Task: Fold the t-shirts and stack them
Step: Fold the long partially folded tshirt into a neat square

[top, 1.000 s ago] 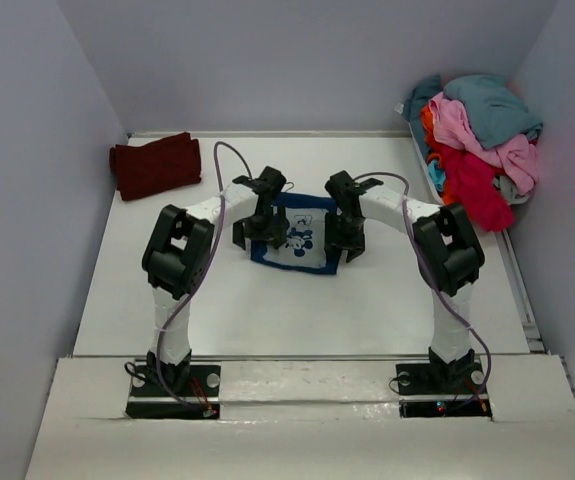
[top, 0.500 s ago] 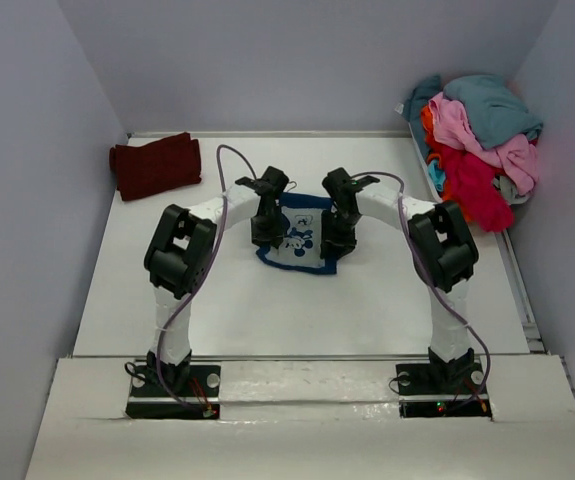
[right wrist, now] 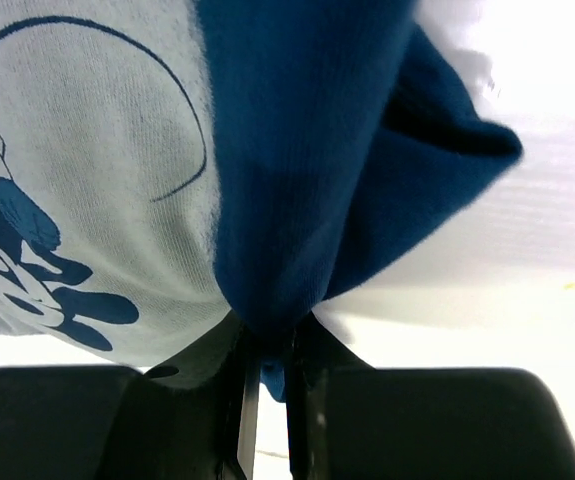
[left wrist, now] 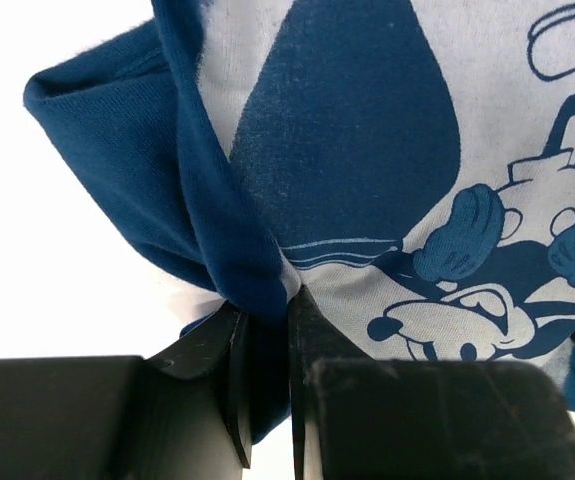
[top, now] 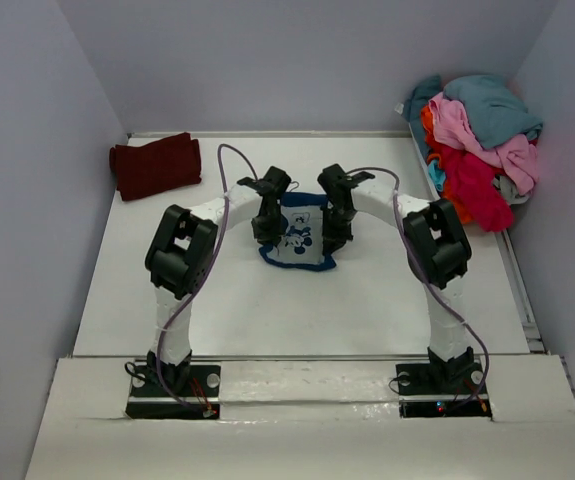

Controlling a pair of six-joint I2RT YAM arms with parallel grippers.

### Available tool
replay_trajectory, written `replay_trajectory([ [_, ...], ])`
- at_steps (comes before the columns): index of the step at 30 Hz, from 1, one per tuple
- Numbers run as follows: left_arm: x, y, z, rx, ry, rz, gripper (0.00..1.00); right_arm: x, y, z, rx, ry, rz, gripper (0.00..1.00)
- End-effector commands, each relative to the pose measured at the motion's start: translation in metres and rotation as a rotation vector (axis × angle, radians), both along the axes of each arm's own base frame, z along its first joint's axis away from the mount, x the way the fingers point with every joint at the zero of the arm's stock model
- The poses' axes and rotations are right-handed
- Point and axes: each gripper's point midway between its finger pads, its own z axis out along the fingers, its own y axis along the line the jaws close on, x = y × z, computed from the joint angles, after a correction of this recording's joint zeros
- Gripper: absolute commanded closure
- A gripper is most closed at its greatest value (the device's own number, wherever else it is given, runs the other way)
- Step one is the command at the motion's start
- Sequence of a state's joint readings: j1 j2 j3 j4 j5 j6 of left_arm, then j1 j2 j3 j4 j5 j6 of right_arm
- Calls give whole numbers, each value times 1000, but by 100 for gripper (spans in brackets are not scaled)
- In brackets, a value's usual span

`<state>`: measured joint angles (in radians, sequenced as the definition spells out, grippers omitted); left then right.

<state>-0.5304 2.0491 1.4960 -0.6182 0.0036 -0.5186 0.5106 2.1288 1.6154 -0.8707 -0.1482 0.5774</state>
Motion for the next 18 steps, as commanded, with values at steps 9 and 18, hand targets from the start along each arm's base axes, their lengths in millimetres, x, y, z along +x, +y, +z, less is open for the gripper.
replay_trajectory([
  [9, 51, 34, 45, 224, -191, 105, 94, 84, 12, 84, -65, -311, 28, 93],
  [18, 93, 38, 110, 247, -360, 203, 94, 131, 31, 145, -34, -476, 81, 93],
])
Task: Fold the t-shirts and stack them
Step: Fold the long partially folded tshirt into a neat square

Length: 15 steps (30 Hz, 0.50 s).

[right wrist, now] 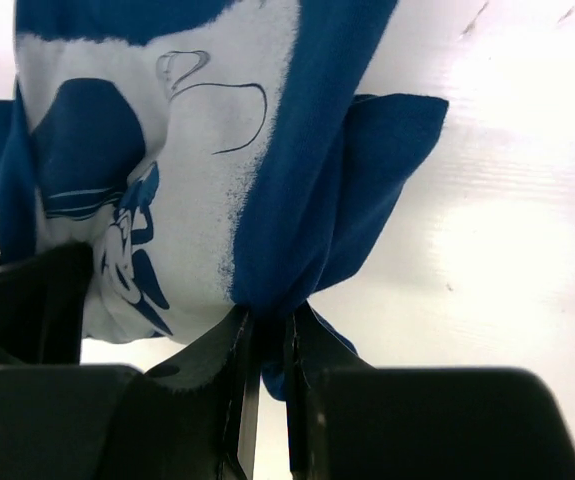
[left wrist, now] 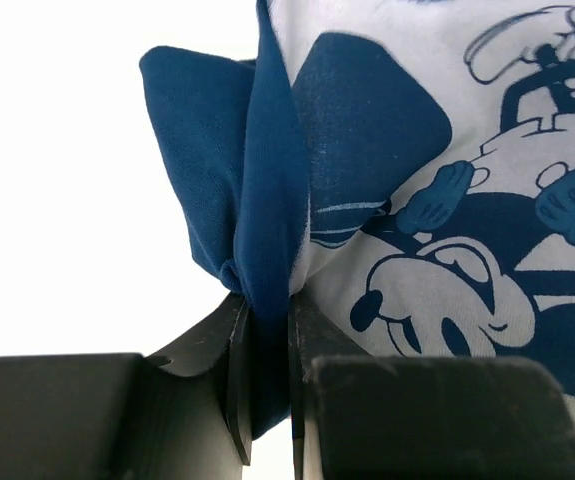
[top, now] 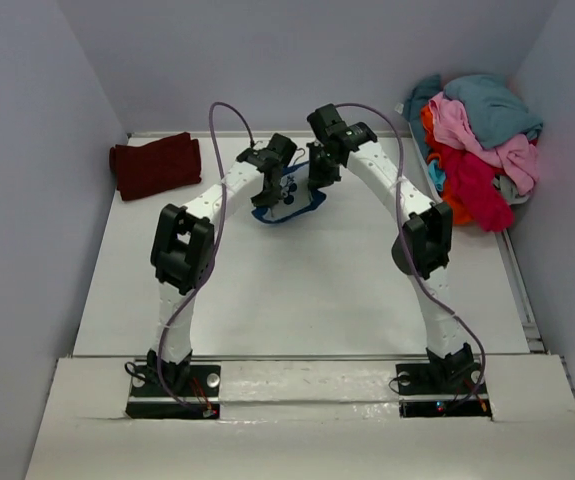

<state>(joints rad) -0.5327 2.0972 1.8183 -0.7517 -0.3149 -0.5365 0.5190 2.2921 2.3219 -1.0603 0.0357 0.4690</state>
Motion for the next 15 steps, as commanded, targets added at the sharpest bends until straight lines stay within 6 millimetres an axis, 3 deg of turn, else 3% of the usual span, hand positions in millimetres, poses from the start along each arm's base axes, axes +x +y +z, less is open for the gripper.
replay_trajectory([
  [1, 20, 20, 44, 55, -107, 90, 94, 13, 1, 23, -30, -68, 38, 93],
  [7, 38, 42, 54, 68, -144, 177, 94, 33, 8, 19, -26, -117, 29, 93],
  [11, 53, 74, 63, 84, -197, 271, 94, 46, 15, 13, -9, -149, 23, 93],
  [15, 58, 121, 71, 100, -228, 395, 94, 65, 26, 11, 23, -211, 34, 93],
])
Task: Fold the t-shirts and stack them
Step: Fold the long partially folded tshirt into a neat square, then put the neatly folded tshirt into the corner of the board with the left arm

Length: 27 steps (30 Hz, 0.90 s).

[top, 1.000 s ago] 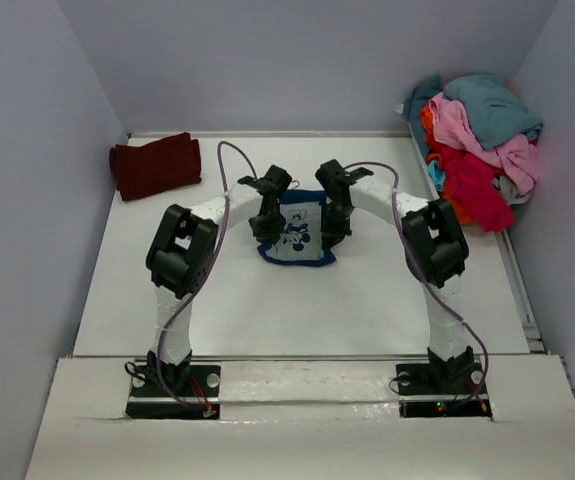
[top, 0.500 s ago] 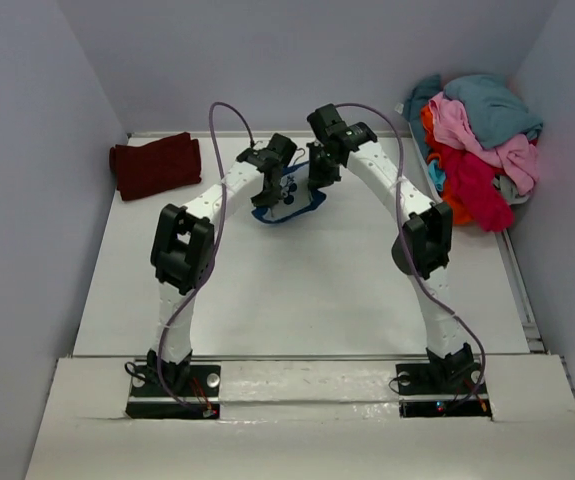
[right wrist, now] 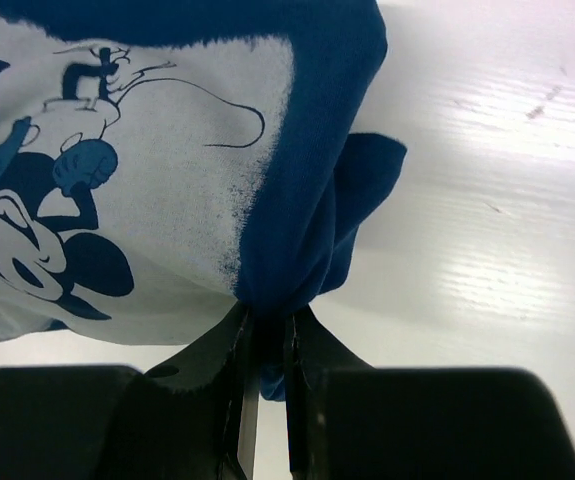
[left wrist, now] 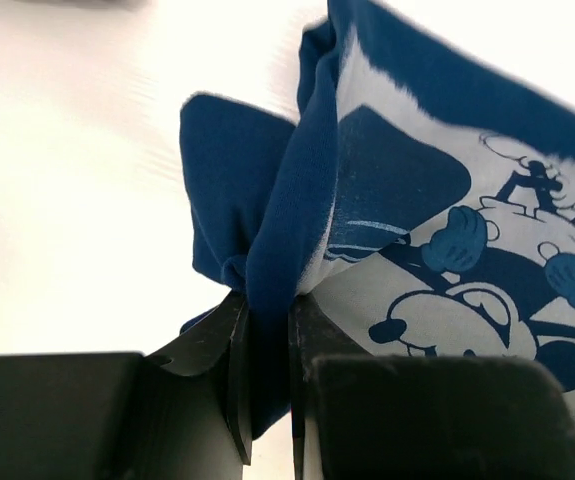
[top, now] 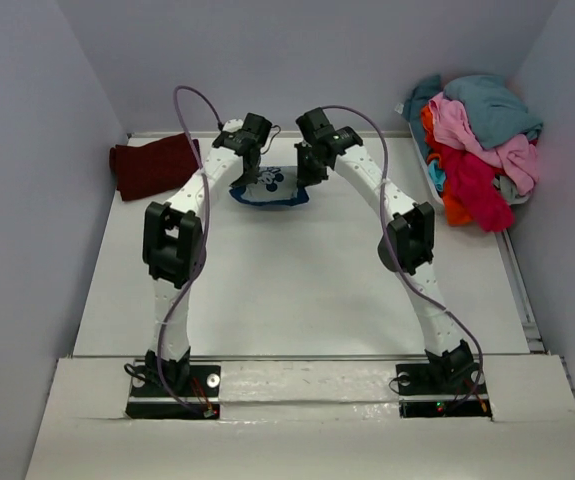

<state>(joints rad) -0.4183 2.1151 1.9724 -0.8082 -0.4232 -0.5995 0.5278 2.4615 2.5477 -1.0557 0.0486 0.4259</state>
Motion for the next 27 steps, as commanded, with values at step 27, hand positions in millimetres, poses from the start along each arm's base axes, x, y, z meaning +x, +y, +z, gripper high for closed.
replay_trajectory([
  [27, -46, 127, -56, 104, 141, 296, 94, -43, 63, -53, 107, 175, 191, 93],
])
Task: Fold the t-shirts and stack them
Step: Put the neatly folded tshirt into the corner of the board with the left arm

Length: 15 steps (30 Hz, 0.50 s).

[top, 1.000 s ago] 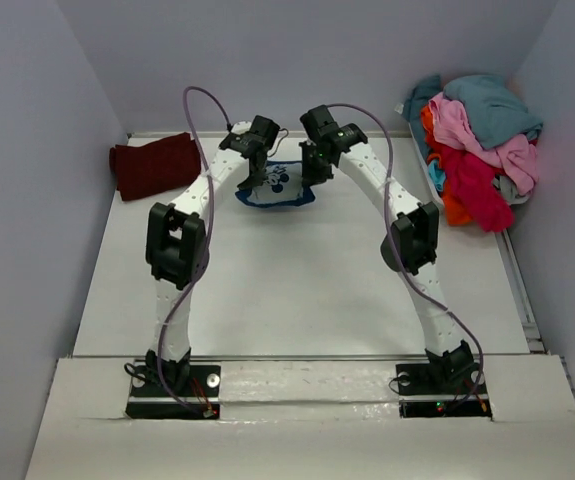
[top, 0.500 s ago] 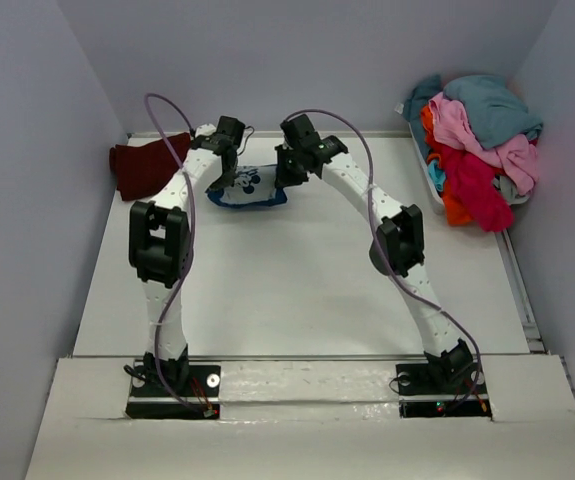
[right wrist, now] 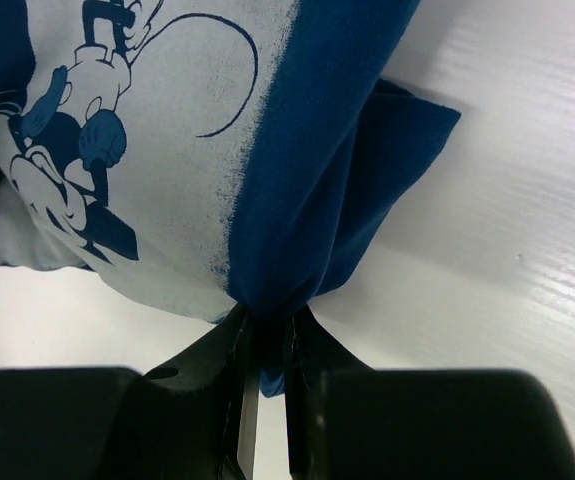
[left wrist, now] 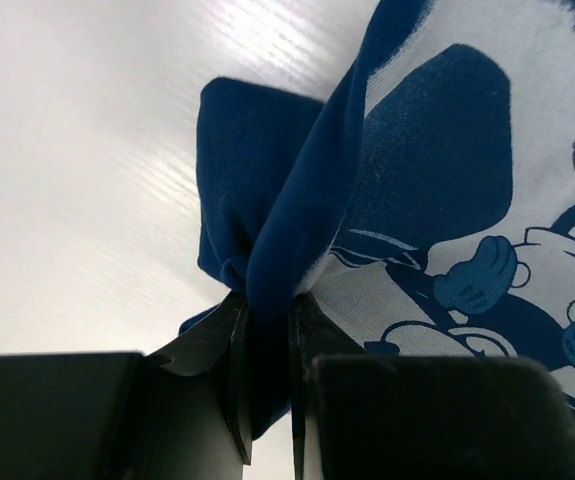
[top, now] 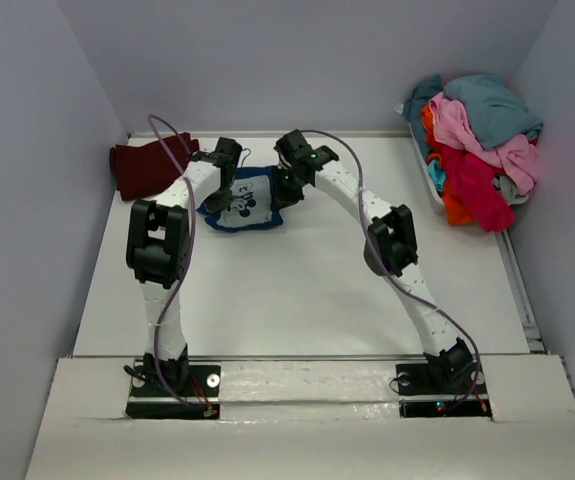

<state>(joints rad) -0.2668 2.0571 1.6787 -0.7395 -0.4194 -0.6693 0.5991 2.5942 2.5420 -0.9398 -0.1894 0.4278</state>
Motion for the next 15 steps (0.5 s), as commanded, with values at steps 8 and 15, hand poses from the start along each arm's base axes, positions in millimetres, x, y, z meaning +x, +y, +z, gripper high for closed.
replay_trajectory([
  [8, -32, 42, -25, 29, 71, 90, 94, -50, -4, -28, -120, 127, 100, 93],
  [15, -39, 41, -20, 15, 57, 71, 54, -55, -14, -7, -166, 63, 39, 64],
])
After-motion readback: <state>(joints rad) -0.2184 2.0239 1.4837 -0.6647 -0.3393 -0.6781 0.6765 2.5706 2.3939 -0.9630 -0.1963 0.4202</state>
